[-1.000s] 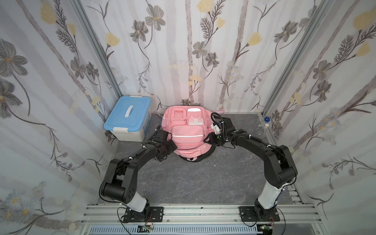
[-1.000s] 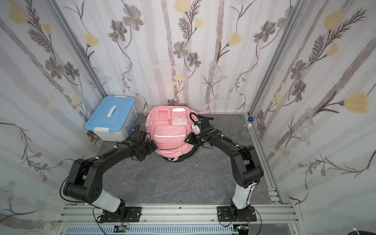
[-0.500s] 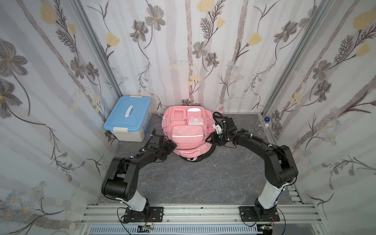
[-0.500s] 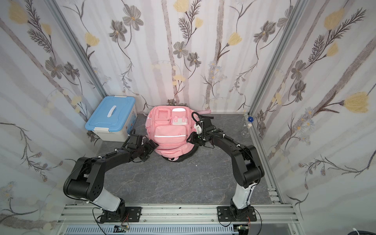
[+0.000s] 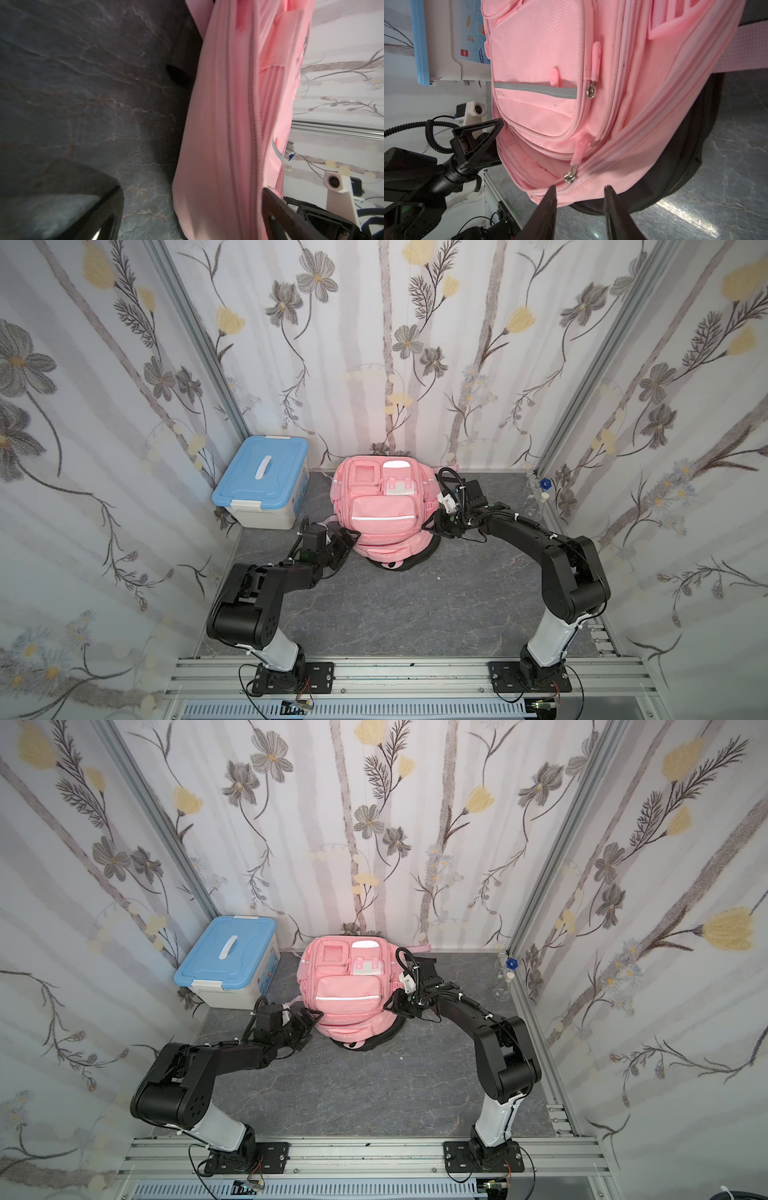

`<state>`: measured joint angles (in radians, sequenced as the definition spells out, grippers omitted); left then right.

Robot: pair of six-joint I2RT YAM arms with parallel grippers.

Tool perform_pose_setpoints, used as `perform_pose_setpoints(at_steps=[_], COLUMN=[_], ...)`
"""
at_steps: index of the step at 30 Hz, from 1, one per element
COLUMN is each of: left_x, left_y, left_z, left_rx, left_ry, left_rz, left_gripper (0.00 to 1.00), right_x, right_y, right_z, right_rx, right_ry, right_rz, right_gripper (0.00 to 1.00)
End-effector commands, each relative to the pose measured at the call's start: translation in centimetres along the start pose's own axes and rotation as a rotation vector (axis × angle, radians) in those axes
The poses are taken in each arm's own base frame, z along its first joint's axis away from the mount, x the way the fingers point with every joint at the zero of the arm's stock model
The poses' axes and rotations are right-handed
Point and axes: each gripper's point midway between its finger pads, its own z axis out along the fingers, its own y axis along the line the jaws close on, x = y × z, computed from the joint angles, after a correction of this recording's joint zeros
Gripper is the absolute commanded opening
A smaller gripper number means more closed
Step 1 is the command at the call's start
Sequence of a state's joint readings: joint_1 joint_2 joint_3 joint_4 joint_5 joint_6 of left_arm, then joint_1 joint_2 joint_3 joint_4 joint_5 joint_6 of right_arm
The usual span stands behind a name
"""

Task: Zip up the backpack
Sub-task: Zip the zipper on the backpack.

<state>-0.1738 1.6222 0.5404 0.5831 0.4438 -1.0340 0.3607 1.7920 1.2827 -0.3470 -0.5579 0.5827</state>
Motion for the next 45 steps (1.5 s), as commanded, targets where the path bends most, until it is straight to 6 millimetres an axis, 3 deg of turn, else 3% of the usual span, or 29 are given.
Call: perform_pose_setpoints(at_steps=[1,8,10,14,18,23,24,36,45], left_x=[-0.8,-0.5,-0.5,-0.5,-0.6,-0.7,-0.7,1.0,0.9], left_y=[-1.7,-0.3,-0.2,-0.6,-1.1,-1.9,-2.1,-2.8,-3.1], left_z=[0.5,2.3,2.7,3.2,3.2,2.6,2.4,1.3,0.5], left_rx=[0.124,0.198,0.227,0.251,0.262,0.263,0.263,0.130,0.061], left_ry=[-0.027,-0.009,-0.007,0.010,0.012,0.002,-0.002,0.010,-0.013], left_rz=[-0.006,-0.043,-0.038,-0.022,0.000,0.014,0.024,0.131,0.188], left_gripper=[0.97,0.96,0.91,0.61,0.39,0.03,0.00,0.00,0.00], right_x=[-0.1,-0.1,-0.1,-0.1,-0.1,-0.1,-0.2,-2.1,-0.9], right_y=[0.6,0.0,-0.1,-0.3,-0.9,-1.7,-1.5,1.6,0.7], right_z=[-0.1,-0.3,-0.4,-0.5,-0.7,-0.9,-0.8,-0.5,0.1], right_rx=[-0.035,-0.021,-0.019,-0.012,0.004,0.027,0.018,0.093,0.362], right_ry=[0.004,0.009,0.008,0.009,0.010,0.008,0.005,-0.044,0.120], right_rz=[0.002,0.014,0.014,0.013,0.012,0.030,0.033,-0.147,-0.312], right_gripper=[0.40,0.39,0.40,0.39,0.39,0.39,0.40,0.43,0.43])
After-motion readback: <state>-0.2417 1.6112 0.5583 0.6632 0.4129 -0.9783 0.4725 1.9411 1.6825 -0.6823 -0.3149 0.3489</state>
